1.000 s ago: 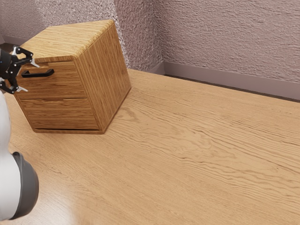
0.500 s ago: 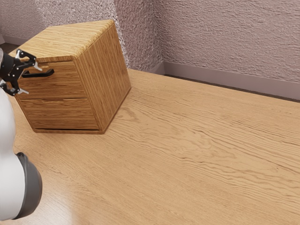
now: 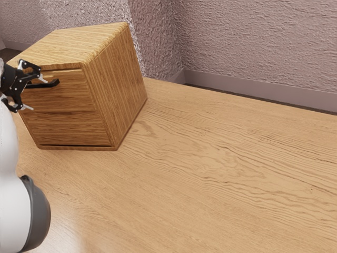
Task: Pull the drawer handle with one arm to open the drawer
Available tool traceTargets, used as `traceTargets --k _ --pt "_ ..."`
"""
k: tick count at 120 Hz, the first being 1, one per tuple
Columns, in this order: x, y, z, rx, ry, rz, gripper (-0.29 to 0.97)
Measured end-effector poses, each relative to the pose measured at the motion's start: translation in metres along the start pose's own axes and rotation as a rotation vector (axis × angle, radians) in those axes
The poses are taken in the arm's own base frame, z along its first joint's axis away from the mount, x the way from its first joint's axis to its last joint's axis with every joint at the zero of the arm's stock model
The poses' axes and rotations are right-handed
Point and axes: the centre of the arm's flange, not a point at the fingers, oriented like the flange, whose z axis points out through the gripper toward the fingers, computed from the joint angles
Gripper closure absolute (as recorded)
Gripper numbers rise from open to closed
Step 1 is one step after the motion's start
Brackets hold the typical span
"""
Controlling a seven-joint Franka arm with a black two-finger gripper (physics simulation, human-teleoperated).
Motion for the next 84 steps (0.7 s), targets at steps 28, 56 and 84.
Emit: traceTargets --k 28,56,84 --pt "0.004 0.003 0.005 -0.010 0.004 -0.043 0.00" --pt "0.013 0.010 -0.001 -0.012 0.002 -0.087 -0.01" --pt "0.005 0.026 -0.003 -0.017 -0.009 -0.153 0.02"
